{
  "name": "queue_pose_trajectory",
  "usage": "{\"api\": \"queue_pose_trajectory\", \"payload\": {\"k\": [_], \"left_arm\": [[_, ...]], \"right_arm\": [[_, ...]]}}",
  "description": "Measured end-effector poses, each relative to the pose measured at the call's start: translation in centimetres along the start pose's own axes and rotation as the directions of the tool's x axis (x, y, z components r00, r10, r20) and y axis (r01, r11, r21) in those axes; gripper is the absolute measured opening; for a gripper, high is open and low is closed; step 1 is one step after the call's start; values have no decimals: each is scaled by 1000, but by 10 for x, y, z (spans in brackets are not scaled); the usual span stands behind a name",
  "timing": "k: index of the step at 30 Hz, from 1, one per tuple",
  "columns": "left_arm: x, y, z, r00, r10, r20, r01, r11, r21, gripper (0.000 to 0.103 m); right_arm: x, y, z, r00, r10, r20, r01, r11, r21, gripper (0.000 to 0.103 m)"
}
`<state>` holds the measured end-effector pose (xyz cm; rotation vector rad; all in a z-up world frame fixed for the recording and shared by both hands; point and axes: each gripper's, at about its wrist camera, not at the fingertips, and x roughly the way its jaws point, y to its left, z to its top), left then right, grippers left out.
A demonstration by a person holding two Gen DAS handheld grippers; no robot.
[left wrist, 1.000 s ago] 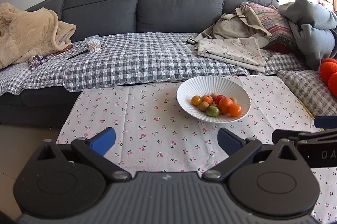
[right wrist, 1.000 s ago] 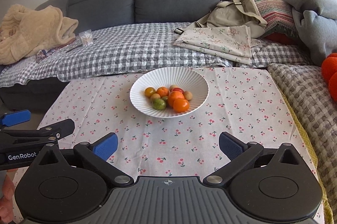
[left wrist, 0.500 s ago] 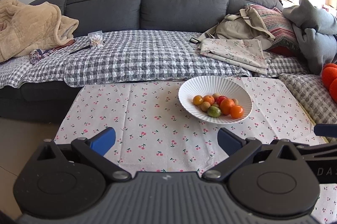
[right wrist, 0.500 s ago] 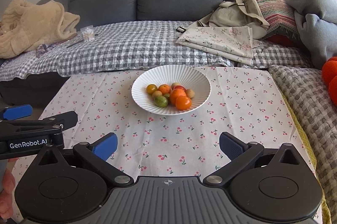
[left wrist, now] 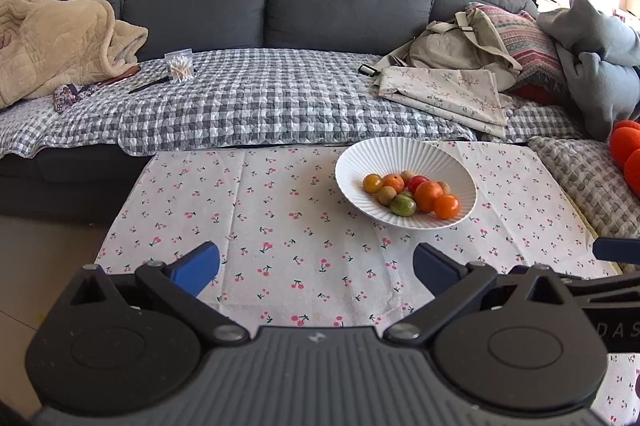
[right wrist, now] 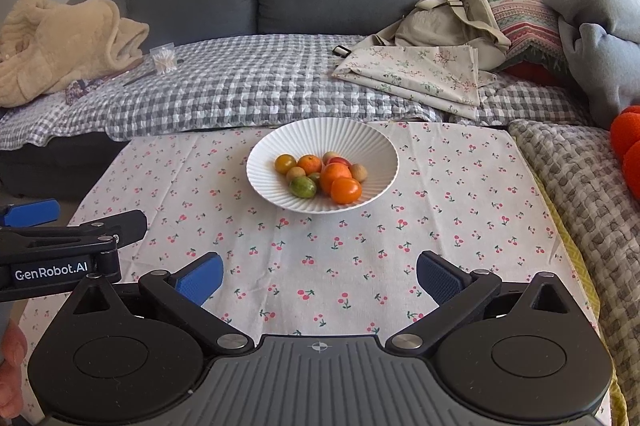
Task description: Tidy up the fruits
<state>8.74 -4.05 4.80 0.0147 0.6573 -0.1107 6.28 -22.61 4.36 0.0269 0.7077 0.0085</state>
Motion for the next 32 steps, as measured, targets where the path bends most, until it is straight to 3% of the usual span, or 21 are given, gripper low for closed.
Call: {"api": "queue_pose_trajectory", "payload": {"k": [32], "left_arm": [[2, 0, -1, 1000, -1, -5, 1, 1000, 12, 102]], "right_arm": [[2, 1, -2, 1000, 0, -5, 0, 1000, 3, 103]]}}
